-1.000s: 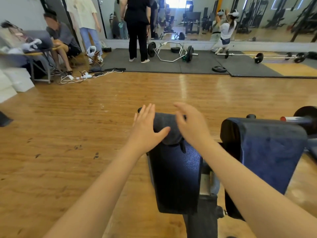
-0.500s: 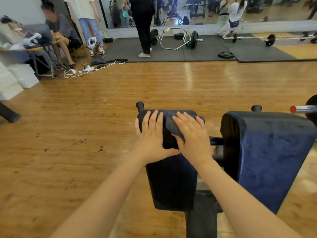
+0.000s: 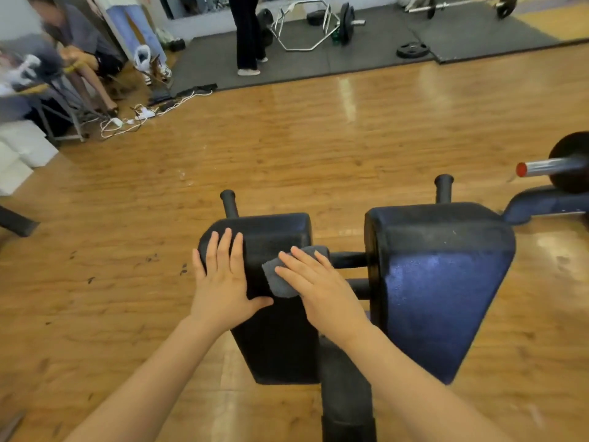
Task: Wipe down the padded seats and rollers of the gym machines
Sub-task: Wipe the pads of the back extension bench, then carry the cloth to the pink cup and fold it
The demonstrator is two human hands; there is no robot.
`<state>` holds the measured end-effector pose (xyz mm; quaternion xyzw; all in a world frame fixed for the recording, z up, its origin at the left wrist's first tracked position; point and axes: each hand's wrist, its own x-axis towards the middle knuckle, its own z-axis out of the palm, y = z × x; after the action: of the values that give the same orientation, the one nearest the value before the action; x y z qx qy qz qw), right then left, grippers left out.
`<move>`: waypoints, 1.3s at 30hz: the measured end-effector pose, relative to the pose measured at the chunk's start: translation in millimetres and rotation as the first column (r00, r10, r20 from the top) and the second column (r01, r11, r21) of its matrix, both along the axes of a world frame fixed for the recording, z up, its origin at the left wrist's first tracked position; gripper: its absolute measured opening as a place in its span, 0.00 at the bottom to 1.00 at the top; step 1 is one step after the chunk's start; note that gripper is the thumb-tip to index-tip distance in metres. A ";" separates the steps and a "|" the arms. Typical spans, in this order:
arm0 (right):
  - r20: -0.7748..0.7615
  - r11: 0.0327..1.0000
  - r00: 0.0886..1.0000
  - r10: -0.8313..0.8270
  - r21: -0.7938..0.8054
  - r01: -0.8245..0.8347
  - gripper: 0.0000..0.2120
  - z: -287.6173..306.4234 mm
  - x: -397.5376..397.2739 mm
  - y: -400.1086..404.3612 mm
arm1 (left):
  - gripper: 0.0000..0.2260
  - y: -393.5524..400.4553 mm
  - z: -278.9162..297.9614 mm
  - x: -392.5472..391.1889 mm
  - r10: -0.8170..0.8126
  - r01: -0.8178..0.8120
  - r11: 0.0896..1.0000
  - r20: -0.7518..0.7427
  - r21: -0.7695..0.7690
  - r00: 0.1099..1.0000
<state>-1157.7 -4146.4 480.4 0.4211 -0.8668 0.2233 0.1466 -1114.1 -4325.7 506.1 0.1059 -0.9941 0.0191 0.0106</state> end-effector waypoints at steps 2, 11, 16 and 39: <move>0.086 0.993 0.995 -0.053 -0.099 0.061 0.31 18.8 -2.9 24.3 | 0.57 4.1 8.3 0.4 0.039 -0.040 0.999 0.099 0.010 0.994; 0.392 0.747 0.681 -0.619 0.025 0.665 0.26 39.7 -31.9 132.5 | 0.43 104.4 54.2 -31.6 -0.120 0.054 0.962 0.233 0.269 0.965; 0.418 0.827 0.731 -0.539 0.095 0.554 0.32 32.3 -13.8 145.7 | 0.39 182.0 56.8 -39.7 -0.307 0.258 0.938 0.211 0.232 0.928; 0.536 0.287 0.052 -0.842 0.365 0.886 0.34 103.5 46.1 612.8 | 0.33 682.6 101.8 -93.6 -0.845 0.896 0.414 0.434 0.159 0.313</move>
<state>-1111.6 -3533.6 583.8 -0.2931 -0.9226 0.2465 -0.0459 -1207.6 -3643.1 608.0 -0.4547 -0.8620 0.0898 -0.2052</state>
